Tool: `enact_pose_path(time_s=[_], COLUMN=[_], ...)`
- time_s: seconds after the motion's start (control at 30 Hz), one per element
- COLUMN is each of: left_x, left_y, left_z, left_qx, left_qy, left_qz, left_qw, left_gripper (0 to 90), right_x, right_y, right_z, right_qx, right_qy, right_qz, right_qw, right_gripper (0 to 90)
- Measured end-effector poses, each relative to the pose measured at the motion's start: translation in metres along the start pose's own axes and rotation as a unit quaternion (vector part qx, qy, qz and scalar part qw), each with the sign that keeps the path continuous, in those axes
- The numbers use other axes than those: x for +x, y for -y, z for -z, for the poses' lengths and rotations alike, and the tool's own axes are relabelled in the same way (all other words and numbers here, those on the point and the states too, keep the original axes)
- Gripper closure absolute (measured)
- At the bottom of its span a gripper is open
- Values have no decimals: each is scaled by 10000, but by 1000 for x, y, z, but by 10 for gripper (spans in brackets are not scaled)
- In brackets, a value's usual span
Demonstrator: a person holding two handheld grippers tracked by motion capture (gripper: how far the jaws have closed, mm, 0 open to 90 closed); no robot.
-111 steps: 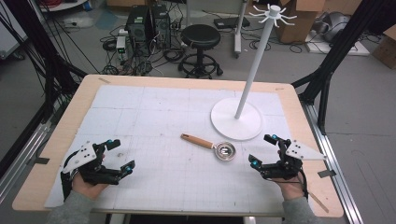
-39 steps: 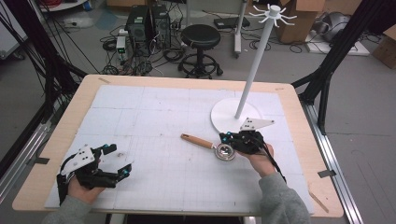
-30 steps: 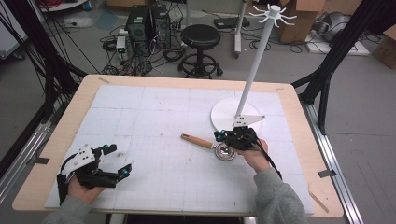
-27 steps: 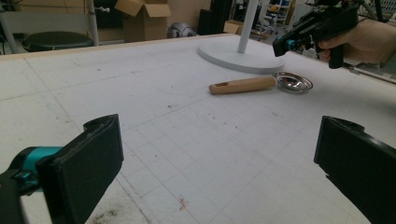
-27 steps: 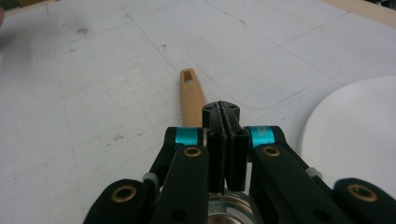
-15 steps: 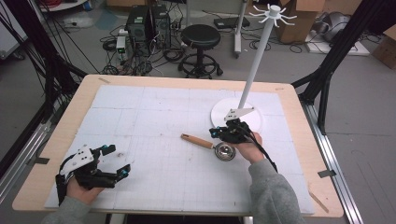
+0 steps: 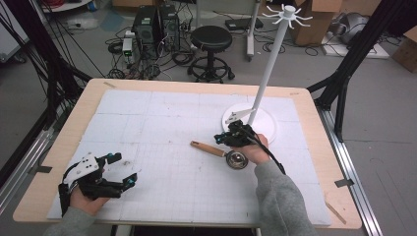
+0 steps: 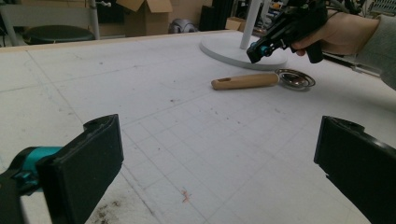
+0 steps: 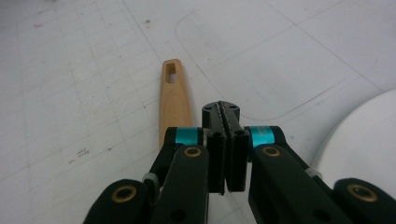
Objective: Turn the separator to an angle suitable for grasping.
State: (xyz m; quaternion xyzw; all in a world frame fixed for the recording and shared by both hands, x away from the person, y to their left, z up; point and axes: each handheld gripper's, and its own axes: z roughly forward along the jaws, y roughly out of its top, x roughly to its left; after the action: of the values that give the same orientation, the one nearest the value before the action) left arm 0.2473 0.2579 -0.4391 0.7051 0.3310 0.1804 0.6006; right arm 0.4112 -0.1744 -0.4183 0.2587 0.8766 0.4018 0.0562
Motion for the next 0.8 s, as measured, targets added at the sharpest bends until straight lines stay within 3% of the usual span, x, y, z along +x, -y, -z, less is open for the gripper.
enact_pose_path(time_s=[0.27, 0.67, 0.8], left_x=[0, 0, 0], left_y=[1, 2, 2], left_z=[2, 4, 4], left_qx=[22, 41, 45], left_qy=[-12, -46, -48], left_qz=[25, 39, 37], left_qw=[10000, 10000, 10000], left_gripper=[18, 18, 18], right_x=[-2, -1, 0], right_y=[-4, -6, -7], right_z=[-12, -23, -28], right_qx=[326, 555, 740], right_qy=[-42, -105, -29], right_qz=[-82, -3, 72], right_qw=[9994, 9984, 9972], right_gripper=[898, 898, 898])
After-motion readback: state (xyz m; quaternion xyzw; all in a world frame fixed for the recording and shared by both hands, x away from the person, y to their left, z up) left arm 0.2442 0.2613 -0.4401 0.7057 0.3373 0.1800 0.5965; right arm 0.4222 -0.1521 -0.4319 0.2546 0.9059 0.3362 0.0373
